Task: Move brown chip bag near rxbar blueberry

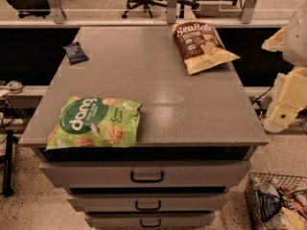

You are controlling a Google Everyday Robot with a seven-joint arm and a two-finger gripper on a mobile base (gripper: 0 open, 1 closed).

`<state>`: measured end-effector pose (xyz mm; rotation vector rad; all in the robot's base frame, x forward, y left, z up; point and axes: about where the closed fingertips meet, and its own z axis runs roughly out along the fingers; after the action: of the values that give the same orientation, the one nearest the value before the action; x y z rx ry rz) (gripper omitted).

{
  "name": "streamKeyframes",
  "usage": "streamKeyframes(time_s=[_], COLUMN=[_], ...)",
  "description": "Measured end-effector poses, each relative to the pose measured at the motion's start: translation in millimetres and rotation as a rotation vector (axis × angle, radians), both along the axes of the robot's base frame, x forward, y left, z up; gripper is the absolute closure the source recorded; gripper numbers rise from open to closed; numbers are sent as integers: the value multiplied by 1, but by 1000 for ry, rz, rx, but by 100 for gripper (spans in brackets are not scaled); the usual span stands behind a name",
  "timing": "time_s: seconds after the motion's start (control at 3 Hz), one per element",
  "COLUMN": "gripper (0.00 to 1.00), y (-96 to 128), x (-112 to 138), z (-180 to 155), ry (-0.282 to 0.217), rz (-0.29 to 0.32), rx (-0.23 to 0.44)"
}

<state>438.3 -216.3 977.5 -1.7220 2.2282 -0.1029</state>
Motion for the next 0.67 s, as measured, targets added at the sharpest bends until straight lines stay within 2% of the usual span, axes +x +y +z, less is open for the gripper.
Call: streamKeyframes(time_s=[0.67], gripper=[0], y=[1], x=[4], z=[0], ry=[-15], rz=[-1], rx=[20])
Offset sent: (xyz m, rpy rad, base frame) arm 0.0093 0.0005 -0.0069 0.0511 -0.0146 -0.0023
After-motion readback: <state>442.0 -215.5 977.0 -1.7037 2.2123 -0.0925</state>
